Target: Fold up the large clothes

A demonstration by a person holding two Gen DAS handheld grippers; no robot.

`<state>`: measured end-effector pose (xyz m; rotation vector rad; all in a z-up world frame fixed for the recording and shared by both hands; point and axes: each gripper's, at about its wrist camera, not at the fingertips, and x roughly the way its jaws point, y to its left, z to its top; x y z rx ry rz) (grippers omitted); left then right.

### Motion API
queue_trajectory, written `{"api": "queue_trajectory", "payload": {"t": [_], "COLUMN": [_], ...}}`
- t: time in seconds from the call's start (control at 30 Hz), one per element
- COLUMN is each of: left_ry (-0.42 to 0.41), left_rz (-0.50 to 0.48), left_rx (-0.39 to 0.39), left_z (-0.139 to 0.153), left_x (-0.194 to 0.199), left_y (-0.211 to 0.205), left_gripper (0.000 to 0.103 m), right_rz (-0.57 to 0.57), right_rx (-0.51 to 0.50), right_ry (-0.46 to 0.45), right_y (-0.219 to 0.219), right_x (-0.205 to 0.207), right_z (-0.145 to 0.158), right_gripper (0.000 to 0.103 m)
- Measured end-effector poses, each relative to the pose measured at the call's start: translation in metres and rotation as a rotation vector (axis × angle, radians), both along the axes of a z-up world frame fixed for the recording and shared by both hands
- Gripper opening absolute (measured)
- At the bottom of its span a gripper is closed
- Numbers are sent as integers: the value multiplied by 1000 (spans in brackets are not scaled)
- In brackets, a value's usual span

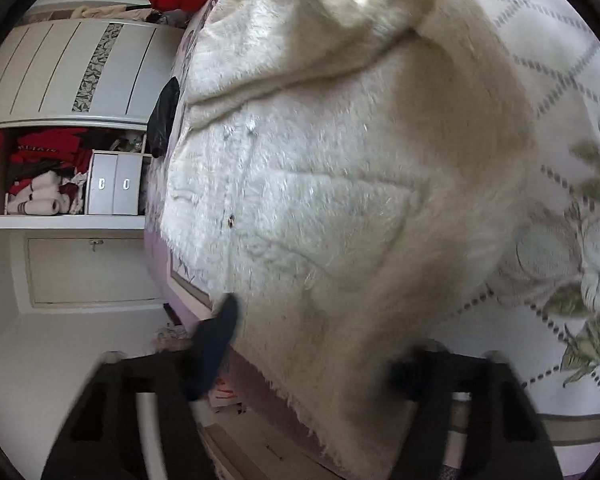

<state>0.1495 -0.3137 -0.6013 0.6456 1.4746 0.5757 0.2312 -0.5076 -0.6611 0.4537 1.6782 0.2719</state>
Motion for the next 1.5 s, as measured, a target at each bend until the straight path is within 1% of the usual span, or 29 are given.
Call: {"api": "queue_trajectory", "payload": {"t": [0.03, 0.07, 0.13, 0.17, 0.2, 0.23, 0.33, 0.37, 0.4, 0.47, 0.5, 0.57, 0.6, 0.63, 0.67, 0.73, 0.9, 0.93, 0.97, 1.03, 1.1, 1.17, 1.23, 1.3, 1.33, 1.37, 1.43, 1.47, 1.5], "left_ry": [-6, -12, -23, -23, -22, -24, -33, -40, -46, -60, -67, -81, -89, -95, -104, -127, -193, -203, -210, -232, -255, -274, -297, -302, -308, -301, -281, -273, -254], "left_rz": [-3, -3, 3, 10, 16, 24, 45, 50, 51, 53, 49, 48, 51, 55, 56, 65, 74, 81, 87, 109, 132, 170, 227, 286, 320, 342, 397, 419, 463], "left_rx": [-12, -22, -34, -46, -54, -65, -95, -103, -110, -132, -146, -166, -183, -200, -218, -268, -420, -462, -486, -550, -584, -612, -633, -661, -674, -689, -714, -733, -775], "left_z": [4, 7, 13, 15, 17, 20, 31, 36, 40, 47, 51, 57, 61, 64, 69, 80, 120, 129, 134, 148, 156, 155, 147, 131, 119, 105, 74, 63, 46], "left_x": [3, 5, 7, 9, 9, 11, 17, 18, 19, 22, 24, 26, 27, 27, 28, 28, 31, 32, 34, 39, 45, 54, 61, 67, 71, 76, 82, 83, 85], "left_y": [1, 0, 0, 1, 1, 4, 9, 12, 14, 20, 23, 30, 36, 41, 47, 59, 116, 135, 148, 192, 232, 272, 313, 350, 371, 388, 418, 429, 445], "left_gripper": [30, 18, 17, 15, 15, 14, 12, 12, 12, 11, 11, 10, 10, 10, 10, 9, 9, 9, 9, 9, 9, 9, 9, 9, 9, 13, 15, 16, 16], "right_rz": [-37, -59, -131, -148, -166, -174, -181, -171, -166, -169, -190, -236, -250, -279, -302, -309, -249, -230, -214, -176, -124, -74, -34, 4, 33, 36, 79, 88, 94], "right_rx": [79, 125, 279, 321, 368, 395, 494, 523, 523, 492, 475, 462, 444, 437, 430, 404, 300, 276, 250, 203, 144, 98, 68, 37, 8, -12, -61, -75, -75], "right_ry": [-16, -22, -43, -54, -65, -68, -49, -26, -11, 38, 41, 34, 38, 42, 38, 24, -70, -94, -113, -137, -166, -197, -211, -215, -211, -203, -177, -158, -122], "right_y": [5, 7, 18, 23, 31, 36, 63, 76, 84, 101, 106, 110, 113, 114, 115, 121, 164, 179, 193, 230, 279, 329, 376, 424, 451, 468, 505, 514, 526], "right_x": [7, 11, 27, 34, 43, 49, 71, 78, 80, 85, 86, 87, 87, 86, 85, 84, 96, 101, 108, 121, 139, 155, 171, 189, 199, 205, 218, 221, 226], "right_z": [0, 0, -3, -4, -6, -8, -18, -25, -30, -43, -45, -43, -43, -39, -32, -13, 68, 87, 104, 133, 159, 178, 182, 176, 167, 154, 126, 112, 95], "right_gripper": [75, 75, 75, 76, 80, 83, 84, 84, 84, 86, 82, 47, 32, 28, 27, 24, 22, 22, 22, 22, 22, 22, 22, 22, 22, 22, 24, 27, 38]}}
